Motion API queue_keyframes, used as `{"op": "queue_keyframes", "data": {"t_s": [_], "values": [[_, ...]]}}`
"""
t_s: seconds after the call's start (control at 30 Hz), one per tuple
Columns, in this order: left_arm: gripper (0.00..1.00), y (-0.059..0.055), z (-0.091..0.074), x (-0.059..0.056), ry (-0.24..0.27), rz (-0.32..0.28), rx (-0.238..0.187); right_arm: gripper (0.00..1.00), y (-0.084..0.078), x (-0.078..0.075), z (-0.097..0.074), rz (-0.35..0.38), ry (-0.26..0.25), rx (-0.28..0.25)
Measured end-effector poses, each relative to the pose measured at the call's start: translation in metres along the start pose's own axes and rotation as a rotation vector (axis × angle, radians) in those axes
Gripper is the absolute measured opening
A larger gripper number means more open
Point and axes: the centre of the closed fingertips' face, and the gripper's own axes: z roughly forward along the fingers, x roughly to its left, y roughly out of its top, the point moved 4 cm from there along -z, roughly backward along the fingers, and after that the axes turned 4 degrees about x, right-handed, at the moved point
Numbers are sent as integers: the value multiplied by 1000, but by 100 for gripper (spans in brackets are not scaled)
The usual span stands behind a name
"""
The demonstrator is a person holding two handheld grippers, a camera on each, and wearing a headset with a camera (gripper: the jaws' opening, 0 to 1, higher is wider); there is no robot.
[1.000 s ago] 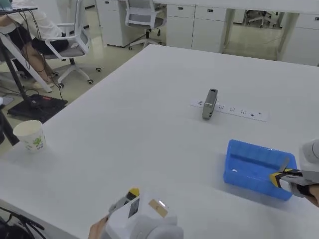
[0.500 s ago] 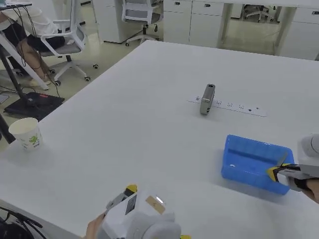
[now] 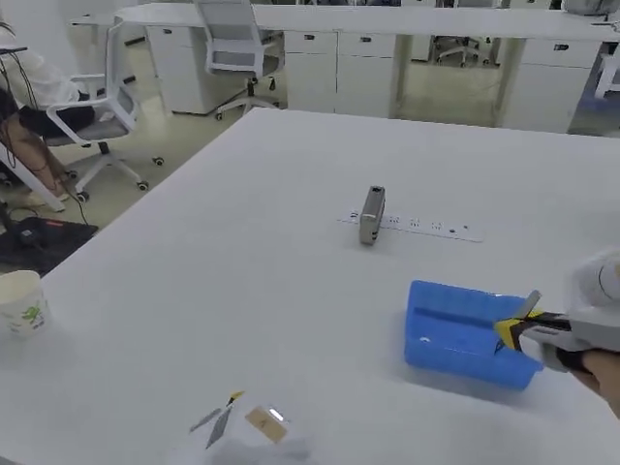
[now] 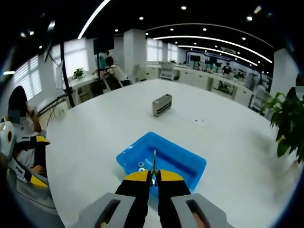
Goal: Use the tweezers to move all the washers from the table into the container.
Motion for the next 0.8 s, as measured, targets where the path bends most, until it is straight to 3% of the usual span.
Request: {"op": "queue_keyframes", "data": {"t_s": [0.33, 0.6, 0.8], "values": [[76, 13, -9, -1, -30, 10, -17, 2, 15, 28, -40, -57, 50, -60], [76, 32, -21, -4, -69, 46, -26, 3, 4, 44, -61, -64, 101, -42], [75, 43, -33, -11, -124, 66, -37, 3, -12, 60, -78, -102, 119, -19]]}}
